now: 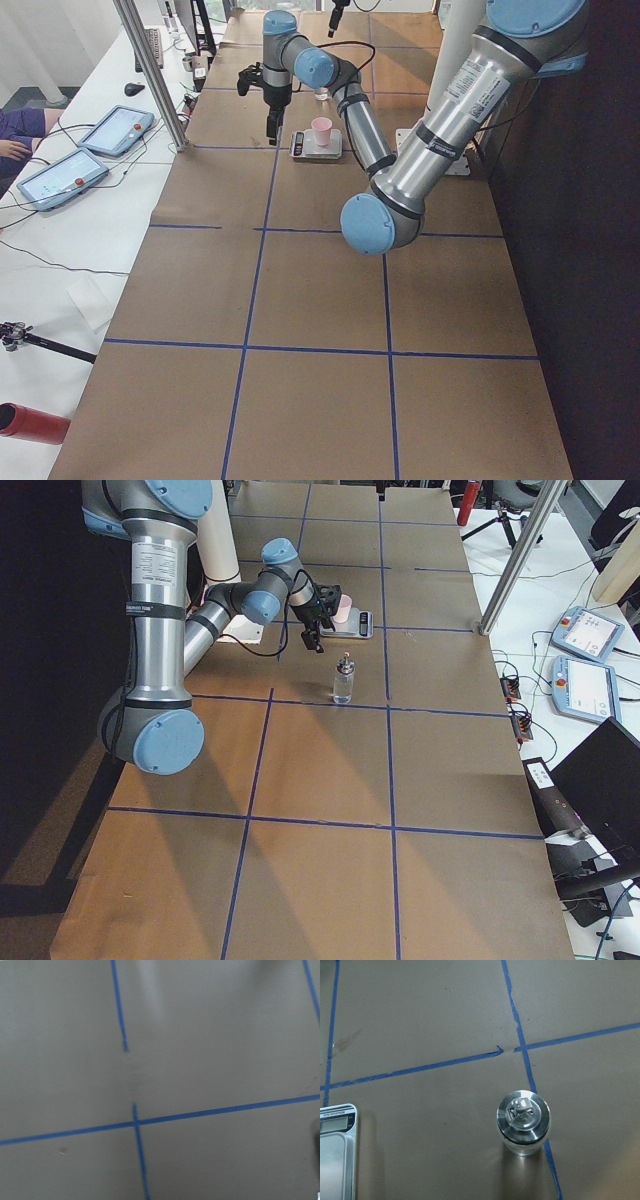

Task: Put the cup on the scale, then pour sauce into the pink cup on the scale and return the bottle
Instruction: 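Withdraw the left arm while the right gripper reaches to the glass bottle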

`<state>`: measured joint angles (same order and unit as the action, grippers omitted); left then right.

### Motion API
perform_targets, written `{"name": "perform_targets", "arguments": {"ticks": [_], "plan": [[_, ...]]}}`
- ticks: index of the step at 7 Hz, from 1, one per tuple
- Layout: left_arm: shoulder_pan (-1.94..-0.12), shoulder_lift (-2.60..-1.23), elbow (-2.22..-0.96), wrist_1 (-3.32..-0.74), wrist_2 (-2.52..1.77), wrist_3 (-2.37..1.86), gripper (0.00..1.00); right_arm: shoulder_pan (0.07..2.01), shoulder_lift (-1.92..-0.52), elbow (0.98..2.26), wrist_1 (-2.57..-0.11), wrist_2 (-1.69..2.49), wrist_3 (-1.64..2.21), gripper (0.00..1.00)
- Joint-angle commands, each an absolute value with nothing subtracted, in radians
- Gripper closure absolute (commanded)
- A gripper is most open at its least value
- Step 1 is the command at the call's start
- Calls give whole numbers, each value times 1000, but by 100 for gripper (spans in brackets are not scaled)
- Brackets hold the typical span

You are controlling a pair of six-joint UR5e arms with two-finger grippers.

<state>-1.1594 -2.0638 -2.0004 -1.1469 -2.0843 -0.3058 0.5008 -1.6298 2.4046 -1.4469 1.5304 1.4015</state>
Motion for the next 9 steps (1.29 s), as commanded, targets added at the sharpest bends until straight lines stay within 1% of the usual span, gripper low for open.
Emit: {"name": "perform_targets", "arguments": {"ticks": [1, 2, 3, 4, 5, 6, 7, 8, 9], "plan": [[-1258, -1914, -1974, -1216, -2080, -60, 0, 336, -1632, 2358, -1444, 1207, 1430, 0], [-1288, -1796, -1967, -1397, -2077, -51, 0, 307, -1625, 2305, -1431, 1109, 1430, 0], [-1293, -1622, -1954, -1636, -2079, 80, 0, 301, -1626, 2268, -1380, 1047, 1430, 0], [-1295, -1558, -1895, -1770, -2071, 192, 0, 298, -1632, 2226, -1340, 996, 1419, 0], [-1325, -1571, -1829, -1772, -2072, 186, 0, 290, -1631, 2171, -1286, 945, 1417, 0], [-1350, -1589, -1801, -1770, -2075, 186, 0, 285, -1635, 2101, -1196, 887, 1414, 0], [-1350, -1591, -1799, -1769, -2075, 186, 0, 279, -1637, 2010, -1101, 856, 1411, 0], [-1350, -1592, -1799, -1767, -2075, 183, 0, 281, -1637, 1952, -1006, 851, 1384, 0], [-1351, -1597, -1799, -1758, -2075, 173, 0, 279, -1637, 1927, -970, 829, 1359, 0]]}}
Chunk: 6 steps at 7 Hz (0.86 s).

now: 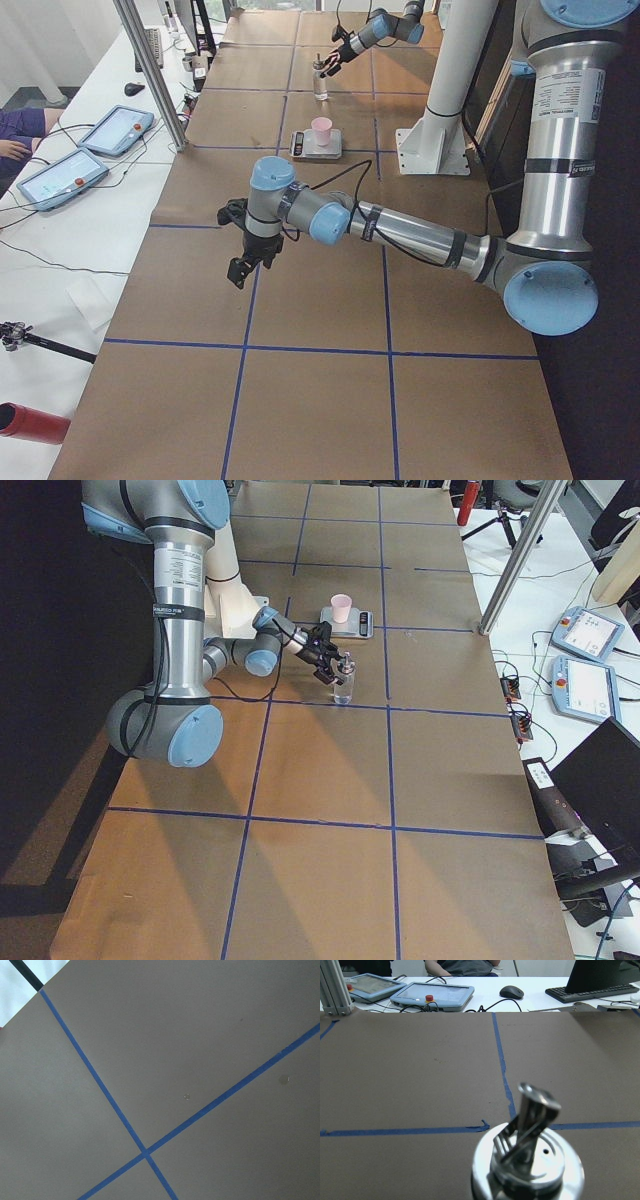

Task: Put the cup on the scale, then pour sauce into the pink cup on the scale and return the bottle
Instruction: 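Grasp the glass sauce bottle with the right gripper and lift it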

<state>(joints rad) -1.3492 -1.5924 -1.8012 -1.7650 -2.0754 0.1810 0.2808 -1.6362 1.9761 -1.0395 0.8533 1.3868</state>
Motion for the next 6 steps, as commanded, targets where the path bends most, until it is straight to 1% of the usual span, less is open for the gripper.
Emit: {"name": "perform_targets", "arguments": {"ticks": [1, 4, 5, 6], "plan": [[-1351, -1621, -1798, -1726, -2075, 172, 0, 281, -1637, 1925, -968, 824, 1358, 0], [-1351, -1640, -1799, -1697, -2074, 172, 0, 278, -1623, 1870, -966, 804, 1359, 0], [-1351, -1640, -1799, -1697, -2075, 172, 0, 278, -1620, 1868, -966, 802, 1359, 2], [-1351, -1643, -1799, -1695, -2075, 172, 0, 278, -1618, 1873, -966, 802, 1359, 74]]}}
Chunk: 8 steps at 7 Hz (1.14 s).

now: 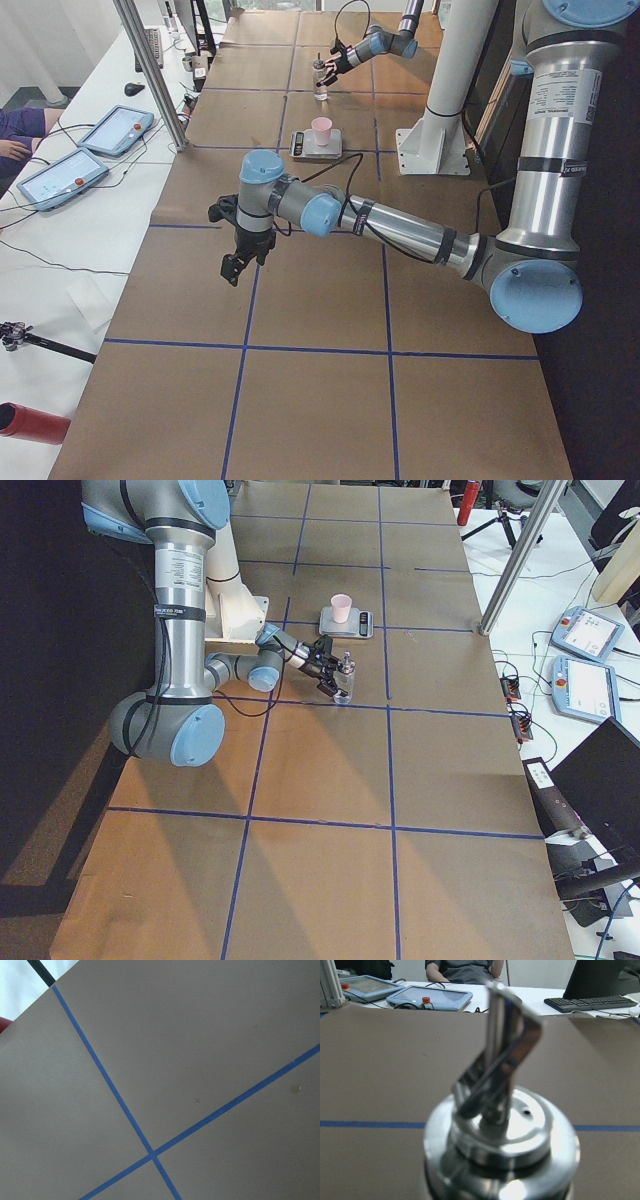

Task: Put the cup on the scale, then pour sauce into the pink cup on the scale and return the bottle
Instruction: 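Grasp the glass sauce bottle with the right gripper and lift it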

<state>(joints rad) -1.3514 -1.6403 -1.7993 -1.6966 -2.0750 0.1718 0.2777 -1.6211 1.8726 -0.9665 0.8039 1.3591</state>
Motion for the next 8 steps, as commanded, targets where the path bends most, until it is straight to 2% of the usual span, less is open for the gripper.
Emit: {"name": "perform_targets", "arguments": {"ticks": [1, 3, 4, 5, 7, 8], "plan": [[-1351, -1647, -1799, -1695, -2075, 172, 0, 278, -1620, 1875, -966, 802, 1350, 100], [-1351, -1669, -1799, -1649, -2075, 172, 0, 282, -1617, 1939, -968, 807, 1252, 100], [-1351, -1677, -1801, -1634, -2075, 172, 0, 281, -1618, 2016, -980, 810, 1109, 100], [-1351, -1675, -1799, -1634, -2075, 172, 0, 278, -1611, 2028, -985, 807, 992, 100], [-1353, -1674, -1801, -1634, -2077, 173, 0, 278, -1419, 2023, -1198, 799, 867, 100], [-1354, -1675, -1801, -1634, -2077, 175, 0, 272, -1349, 2020, -1213, 802, 797, 100]]}}
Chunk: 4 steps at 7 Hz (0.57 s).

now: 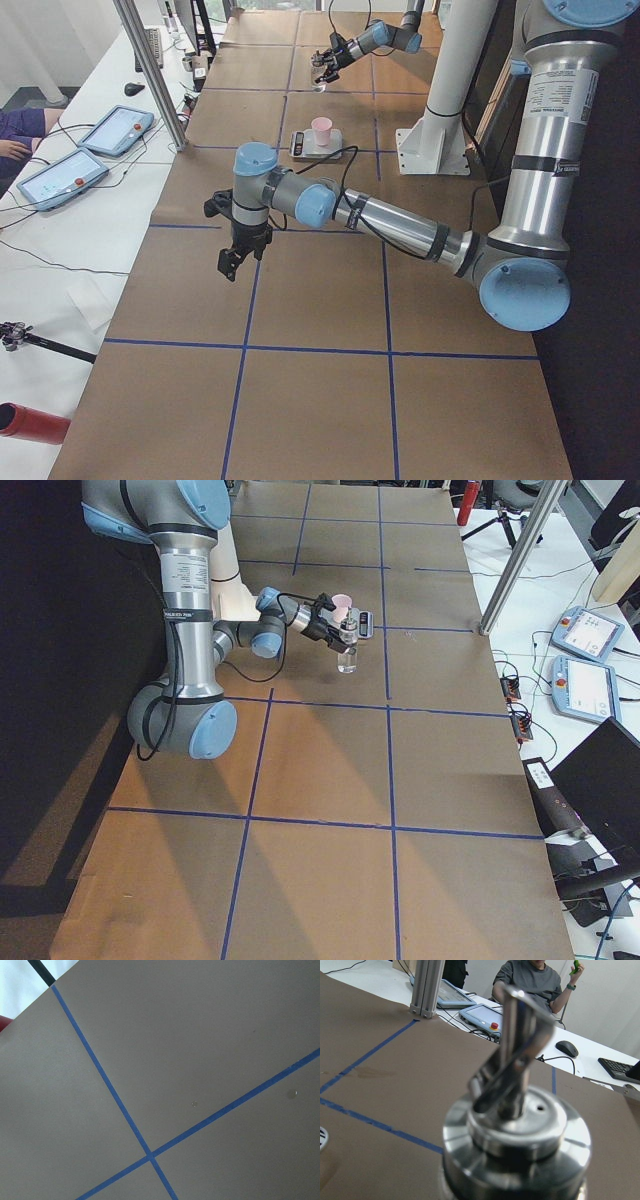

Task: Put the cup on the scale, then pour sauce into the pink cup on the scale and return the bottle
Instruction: 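Carry the bottle with the right gripper toward the pink cup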

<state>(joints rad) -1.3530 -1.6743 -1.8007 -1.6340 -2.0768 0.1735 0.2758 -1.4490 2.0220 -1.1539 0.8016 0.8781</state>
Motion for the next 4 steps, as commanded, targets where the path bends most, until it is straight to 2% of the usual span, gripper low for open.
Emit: {"name": "perform_targets", "arguments": {"ticks": [1, 2, 4], "plan": [[-1355, -1674, -1799, -1634, -2077, 175, 0, 268, -1309, 2020, -1213, 786, 625, 100], [-1361, -1674, -1799, -1632, -2077, 175, 0, 232, -1289, 2013, -1218, 691, 438, 100], [-1364, -1674, -1799, -1621, -2079, 175, 0, 186, -1220, 1956, -1421, 512, 371, 100]]}}
